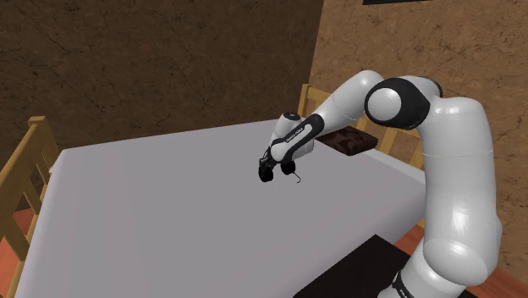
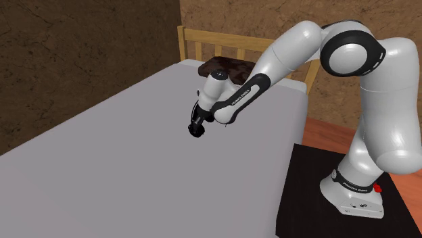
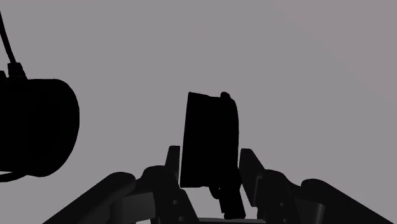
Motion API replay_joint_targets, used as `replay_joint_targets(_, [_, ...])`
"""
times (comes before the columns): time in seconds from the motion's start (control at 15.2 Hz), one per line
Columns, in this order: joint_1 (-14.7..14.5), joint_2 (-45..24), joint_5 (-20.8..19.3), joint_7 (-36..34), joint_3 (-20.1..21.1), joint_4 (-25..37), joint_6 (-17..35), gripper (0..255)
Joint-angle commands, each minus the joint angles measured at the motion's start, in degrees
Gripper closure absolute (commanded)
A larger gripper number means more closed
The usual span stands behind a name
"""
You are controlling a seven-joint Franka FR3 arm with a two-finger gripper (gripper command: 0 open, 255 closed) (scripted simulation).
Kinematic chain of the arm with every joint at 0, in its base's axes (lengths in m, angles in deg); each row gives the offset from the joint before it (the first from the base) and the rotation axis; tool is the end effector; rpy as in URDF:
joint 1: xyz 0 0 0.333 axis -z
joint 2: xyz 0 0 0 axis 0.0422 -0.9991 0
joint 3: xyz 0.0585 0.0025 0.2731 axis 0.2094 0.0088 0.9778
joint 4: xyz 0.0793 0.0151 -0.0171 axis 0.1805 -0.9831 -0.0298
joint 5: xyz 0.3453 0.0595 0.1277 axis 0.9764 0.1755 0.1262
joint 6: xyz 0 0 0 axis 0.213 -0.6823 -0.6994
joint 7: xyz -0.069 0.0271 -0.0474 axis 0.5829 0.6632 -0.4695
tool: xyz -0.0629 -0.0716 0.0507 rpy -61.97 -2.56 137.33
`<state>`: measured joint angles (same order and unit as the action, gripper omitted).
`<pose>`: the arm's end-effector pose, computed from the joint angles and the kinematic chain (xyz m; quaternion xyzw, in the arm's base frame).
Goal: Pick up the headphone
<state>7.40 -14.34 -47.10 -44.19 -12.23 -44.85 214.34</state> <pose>0.6011 -0.0903 0.2416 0.9801 -0.0716 0.1810 0.0394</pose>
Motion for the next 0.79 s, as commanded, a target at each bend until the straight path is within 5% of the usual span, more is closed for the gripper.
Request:
replay_joint_targets(0.0, [0.0,-0.1,0.0,0.0,0.0,0.0,0.0,255])
replay_joint_targets(0.73, [0.0,2.3,0.0,0.1,0.0,-0.1,-2.3,255])
